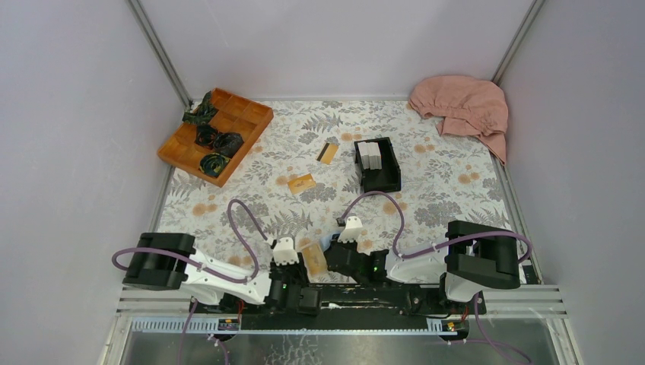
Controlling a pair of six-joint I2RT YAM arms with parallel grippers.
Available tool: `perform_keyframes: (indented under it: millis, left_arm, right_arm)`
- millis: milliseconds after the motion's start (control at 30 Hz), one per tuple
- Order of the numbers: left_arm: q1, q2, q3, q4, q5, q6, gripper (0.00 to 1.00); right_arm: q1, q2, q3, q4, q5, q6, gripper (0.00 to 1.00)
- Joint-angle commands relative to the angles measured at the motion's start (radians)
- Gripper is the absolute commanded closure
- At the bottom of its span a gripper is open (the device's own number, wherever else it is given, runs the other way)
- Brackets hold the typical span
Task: Put the credit cards into the card holder
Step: Move the card holder to the center of the board.
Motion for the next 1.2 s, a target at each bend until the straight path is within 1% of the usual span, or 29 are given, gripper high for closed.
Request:
perform_keyframes:
  millis: [0,267,467,733,867,1033,1167]
  left_arm:
    - [-0.032,0.012,0.015,-0.114,-0.028,-0.12,0.6]
    - [-0.042,0.044,-0.006,-0.146,-0.023,-0.185,0.73]
    - [-0.041,0.082,-0.003,-0.142,-0.037,-0.193,0.76]
    - [-0.028,0.157,0.01,-0.014,-0.054,-0.099,0.77]
    - [-0.014,0.162,0.0,0.03,-0.059,-0.07,0.77]
    - [0.047,0.139,-0.052,0.194,-0.031,0.058,0.74]
    - [0.073,0.148,-0.055,0.26,-0.028,0.127,0.73]
  right_arm:
    - [0.006,0.066,-0.044,-0.138,-0.102,0.015,0.96]
    - [0.004,0.049,-0.057,-0.142,-0.102,0.014,0.96]
    - [0.004,0.055,-0.05,-0.139,-0.102,0.002,0.96]
    - [0.01,0.04,-0.036,-0.154,-0.102,-0.02,0.96]
    - [0.021,0.03,-0.019,-0.179,-0.102,-0.031,0.96]
    - [0.025,0.035,-0.011,-0.178,-0.102,-0.038,0.96]
    - [0.025,0.042,-0.008,-0.179,-0.102,-0.04,0.96]
